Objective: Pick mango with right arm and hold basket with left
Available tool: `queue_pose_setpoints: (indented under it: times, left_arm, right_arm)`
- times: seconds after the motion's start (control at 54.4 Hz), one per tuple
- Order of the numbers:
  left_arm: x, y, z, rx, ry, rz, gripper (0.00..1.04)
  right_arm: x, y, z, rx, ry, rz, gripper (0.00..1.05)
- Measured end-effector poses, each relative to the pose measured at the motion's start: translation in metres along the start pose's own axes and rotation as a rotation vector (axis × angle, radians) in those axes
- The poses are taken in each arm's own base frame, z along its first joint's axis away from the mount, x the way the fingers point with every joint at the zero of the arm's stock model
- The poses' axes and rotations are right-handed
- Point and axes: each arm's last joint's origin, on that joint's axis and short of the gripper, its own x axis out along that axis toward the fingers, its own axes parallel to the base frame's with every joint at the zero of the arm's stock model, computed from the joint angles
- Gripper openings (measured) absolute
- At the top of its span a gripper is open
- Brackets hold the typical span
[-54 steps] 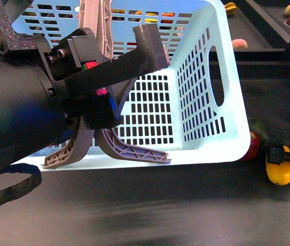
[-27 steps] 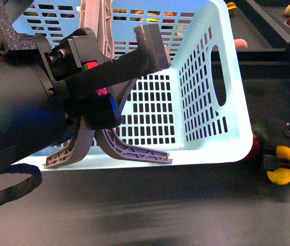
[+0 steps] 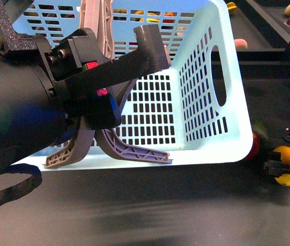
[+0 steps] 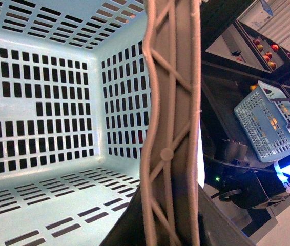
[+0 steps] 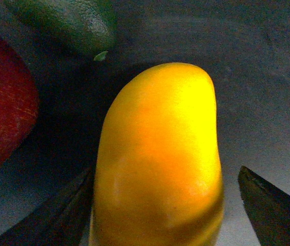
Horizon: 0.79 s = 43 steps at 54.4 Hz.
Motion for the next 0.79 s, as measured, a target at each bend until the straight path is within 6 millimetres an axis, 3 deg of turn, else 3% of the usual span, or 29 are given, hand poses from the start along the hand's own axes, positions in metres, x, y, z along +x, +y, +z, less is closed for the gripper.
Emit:
queue_pose_setpoints:
  times: [0.074, 0.129, 0.331, 0.589, 0.791]
  left_arm:
    - [0.000, 0.000, 0.000, 0.000, 0.000, 0.001, 0.06]
    - [0.000, 0.000, 0.000, 0.000, -0.001, 0.002, 0.06]
    - [0.000, 0.000, 0.000, 0.000, -0.002, 0.003, 0.06]
    - [0.000, 0.000, 0.000, 0.000, 0.000, 0.001, 0.06]
    - [0.000, 0.000, 0.000, 0.000, -0.001, 0.002, 0.06]
  right_arm:
    - [-0.001, -0.001, -0.002, 0.010, 0.000, 0.003, 0.63]
    - [-0.003, -0.002, -0.003, 0.016, 0.003, 0.007, 0.60]
    - [-0.019, -0.009, -0.003, 0.061, 0.014, 0.048, 0.57]
    - [-0.076, -0.023, 0.031, 0.186, -0.044, 0.249, 0.57]
    - [-0.136, -0.012, 0.063, 0.185, -0.118, 0.432, 0.57]
